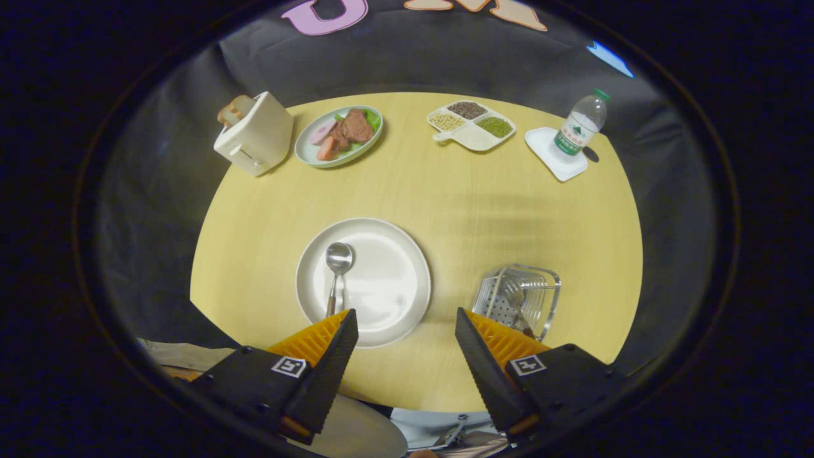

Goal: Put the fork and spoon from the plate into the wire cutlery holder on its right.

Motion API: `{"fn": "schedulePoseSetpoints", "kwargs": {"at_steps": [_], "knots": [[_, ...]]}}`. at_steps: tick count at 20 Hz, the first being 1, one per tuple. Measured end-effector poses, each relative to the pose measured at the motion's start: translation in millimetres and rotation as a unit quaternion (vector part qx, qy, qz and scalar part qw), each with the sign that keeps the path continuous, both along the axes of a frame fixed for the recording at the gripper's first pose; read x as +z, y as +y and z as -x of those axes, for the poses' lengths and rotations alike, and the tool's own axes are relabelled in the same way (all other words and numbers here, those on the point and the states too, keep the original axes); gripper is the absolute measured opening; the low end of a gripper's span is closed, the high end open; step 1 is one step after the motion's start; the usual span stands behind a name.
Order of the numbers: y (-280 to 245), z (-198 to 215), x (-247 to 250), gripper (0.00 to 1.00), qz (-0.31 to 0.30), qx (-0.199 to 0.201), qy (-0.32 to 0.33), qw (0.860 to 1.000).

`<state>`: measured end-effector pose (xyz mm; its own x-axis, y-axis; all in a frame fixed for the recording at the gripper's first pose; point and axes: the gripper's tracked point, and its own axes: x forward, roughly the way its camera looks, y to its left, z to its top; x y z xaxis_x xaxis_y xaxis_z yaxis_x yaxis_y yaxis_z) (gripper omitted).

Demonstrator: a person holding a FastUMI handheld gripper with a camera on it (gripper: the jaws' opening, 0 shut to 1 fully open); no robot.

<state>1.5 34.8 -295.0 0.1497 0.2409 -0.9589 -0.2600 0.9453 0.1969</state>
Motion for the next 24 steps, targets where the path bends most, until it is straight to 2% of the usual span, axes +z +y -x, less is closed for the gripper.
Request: {"fn": "schedulePoseSetpoints", "kwargs": {"at_steps": [10, 22, 24], "knots": [[75.3, 16.0, -21.0, 0.99, -0.023, 0.02, -0.004, 1.0], [112.1, 40.3, -81.7, 0.96, 0.01, 0.073, 0.034, 0.997], [113.3, 45.6, -93.7, 0.91, 0.016, 0.075, 0.046, 0.996]]}}
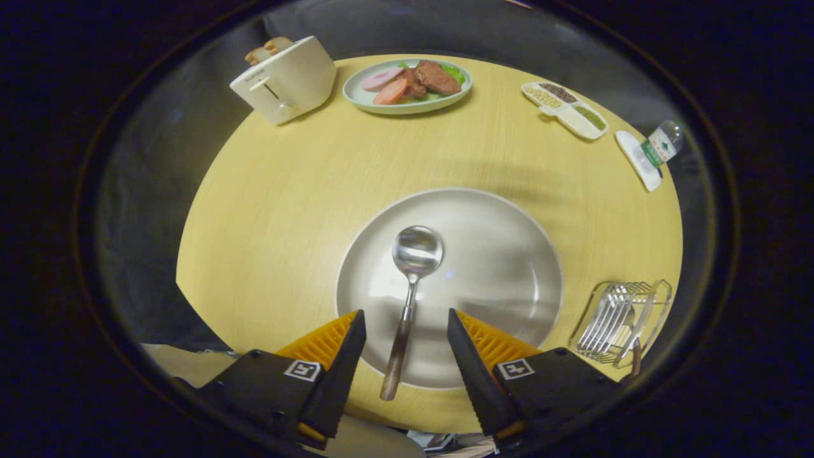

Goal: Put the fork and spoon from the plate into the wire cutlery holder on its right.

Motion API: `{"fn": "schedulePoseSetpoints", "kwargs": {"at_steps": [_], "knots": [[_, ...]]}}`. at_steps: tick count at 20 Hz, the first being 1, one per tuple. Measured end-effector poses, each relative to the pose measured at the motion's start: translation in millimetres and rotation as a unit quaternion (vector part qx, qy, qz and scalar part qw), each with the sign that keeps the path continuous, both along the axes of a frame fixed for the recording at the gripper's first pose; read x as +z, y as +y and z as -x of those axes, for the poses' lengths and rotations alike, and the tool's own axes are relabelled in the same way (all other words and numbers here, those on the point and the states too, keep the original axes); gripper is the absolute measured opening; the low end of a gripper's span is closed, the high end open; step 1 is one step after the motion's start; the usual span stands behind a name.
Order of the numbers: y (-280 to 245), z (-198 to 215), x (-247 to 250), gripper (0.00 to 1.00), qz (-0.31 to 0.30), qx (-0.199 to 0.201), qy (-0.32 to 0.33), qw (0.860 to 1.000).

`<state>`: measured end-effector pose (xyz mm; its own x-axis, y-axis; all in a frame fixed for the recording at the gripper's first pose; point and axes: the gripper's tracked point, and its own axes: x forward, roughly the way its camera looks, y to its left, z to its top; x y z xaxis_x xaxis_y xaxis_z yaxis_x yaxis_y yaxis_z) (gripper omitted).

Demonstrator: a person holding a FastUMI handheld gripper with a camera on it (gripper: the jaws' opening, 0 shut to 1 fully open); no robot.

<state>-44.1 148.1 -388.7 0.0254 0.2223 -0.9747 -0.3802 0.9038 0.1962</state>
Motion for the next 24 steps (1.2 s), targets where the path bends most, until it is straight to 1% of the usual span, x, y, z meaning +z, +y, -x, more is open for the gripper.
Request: {"fn": "schedulePoseSetpoints", "kwargs": {"at_steps": [3, 9, 11, 13, 14, 19, 24], "knots": [[-1.7, 3.4, -11.6, 0.83, 0.013, 0.004, 0.008, 1.0], [1.3, 3.8, -22.4, 0.33, 0.024, 0.001, 0.02, 1.0], [-0.9, 3.2, -25.0, 0.17, 0.022, -0.007, 0.025, 0.999], [-2.0, 3.4, -25.3, 0.16, 0.024, -0.011, 0.026, 0.999], [-2.9, 4.3, -21.6, 0.1, 0.022, -0.008, 0.027, 0.999], [-5.9, 3.1, -4.5, 0.1, -0.001, -0.014, 0.03, 0.999], [-26.5, 0.4, 6.6, 0.1, -0.002, -0.01, 0.023, 1.0]]}}
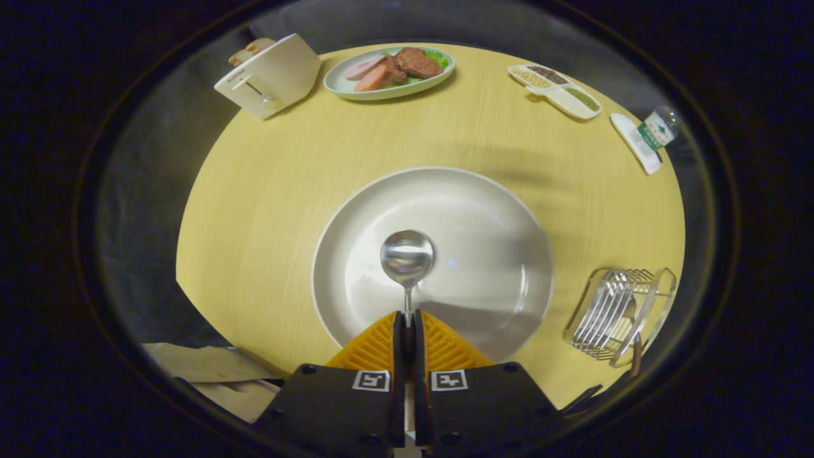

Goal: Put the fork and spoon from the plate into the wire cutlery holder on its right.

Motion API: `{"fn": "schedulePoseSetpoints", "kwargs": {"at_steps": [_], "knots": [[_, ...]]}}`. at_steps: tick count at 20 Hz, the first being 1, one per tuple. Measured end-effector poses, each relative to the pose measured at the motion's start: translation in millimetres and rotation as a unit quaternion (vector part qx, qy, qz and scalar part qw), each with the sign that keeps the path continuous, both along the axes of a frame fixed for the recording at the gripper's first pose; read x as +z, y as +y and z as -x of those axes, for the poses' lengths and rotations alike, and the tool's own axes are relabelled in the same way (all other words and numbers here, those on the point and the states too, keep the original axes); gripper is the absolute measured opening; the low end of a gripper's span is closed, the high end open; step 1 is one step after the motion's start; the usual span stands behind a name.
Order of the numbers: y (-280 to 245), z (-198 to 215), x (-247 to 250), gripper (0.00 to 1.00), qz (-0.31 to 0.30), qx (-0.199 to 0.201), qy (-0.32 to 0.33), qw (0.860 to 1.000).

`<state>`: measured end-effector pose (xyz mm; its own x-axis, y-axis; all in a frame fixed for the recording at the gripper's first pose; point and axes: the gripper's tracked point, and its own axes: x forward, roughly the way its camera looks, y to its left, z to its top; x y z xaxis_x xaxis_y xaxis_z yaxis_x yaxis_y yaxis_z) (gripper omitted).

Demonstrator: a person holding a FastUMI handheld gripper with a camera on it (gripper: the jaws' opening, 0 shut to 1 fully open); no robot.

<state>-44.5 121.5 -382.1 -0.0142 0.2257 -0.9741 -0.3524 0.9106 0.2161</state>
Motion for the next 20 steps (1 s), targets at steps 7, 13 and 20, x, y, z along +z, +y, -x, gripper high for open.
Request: {"fn": "schedulePoseSetpoints", "kwargs": {"at_steps": [7, 13, 20], "knots": [[-23.5, -5.5, 19.7, 0.09, -0.017, -0.036, -0.002, 0.999], [-38.9, -9.2, 41.6, 0.07, -0.033, -0.074, 0.007, 0.997], [-105.1, -32.8, 82.6, 0.07, -0.009, -0.105, -0.023, 0.994]]}}
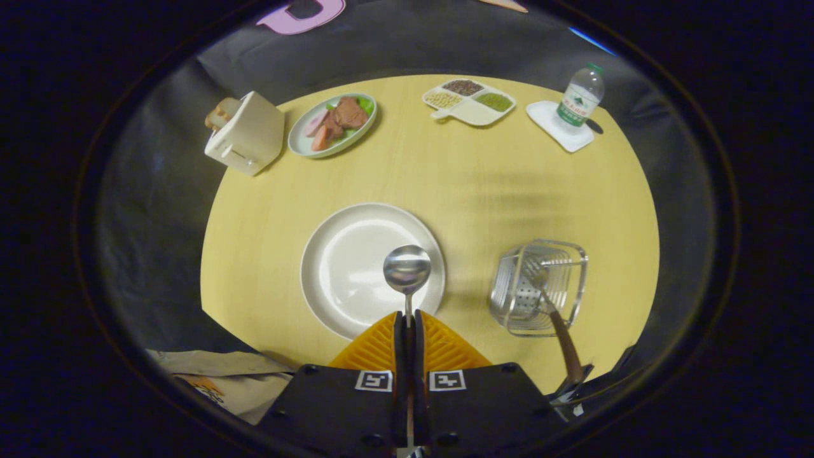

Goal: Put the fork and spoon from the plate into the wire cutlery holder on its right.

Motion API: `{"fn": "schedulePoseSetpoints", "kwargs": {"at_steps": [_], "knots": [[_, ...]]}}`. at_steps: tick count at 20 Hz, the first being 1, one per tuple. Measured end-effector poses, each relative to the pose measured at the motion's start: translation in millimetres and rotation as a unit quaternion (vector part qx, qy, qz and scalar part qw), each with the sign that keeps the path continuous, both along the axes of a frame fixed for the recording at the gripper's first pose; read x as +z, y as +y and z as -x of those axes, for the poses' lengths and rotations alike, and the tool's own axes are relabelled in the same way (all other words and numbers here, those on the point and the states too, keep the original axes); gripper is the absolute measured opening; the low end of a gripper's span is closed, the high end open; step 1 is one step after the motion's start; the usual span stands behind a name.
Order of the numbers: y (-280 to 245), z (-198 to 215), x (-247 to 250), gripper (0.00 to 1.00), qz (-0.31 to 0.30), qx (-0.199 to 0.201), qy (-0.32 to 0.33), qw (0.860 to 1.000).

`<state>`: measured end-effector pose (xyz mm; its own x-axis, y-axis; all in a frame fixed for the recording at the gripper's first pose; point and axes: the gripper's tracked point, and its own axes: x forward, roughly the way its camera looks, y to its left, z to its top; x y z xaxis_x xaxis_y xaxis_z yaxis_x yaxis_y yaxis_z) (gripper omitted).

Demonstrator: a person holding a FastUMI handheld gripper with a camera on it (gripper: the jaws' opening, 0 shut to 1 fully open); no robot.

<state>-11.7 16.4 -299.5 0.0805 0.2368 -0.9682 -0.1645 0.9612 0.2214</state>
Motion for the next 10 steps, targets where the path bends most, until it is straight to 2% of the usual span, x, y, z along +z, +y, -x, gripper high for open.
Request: {"fn": "schedulePoseSetpoints", "kwargs": {"at_steps": [10], "knots": [[-71.5, -8.8, 17.1, 0.07, 0.038, -0.028, -0.01, 0.999]]}}
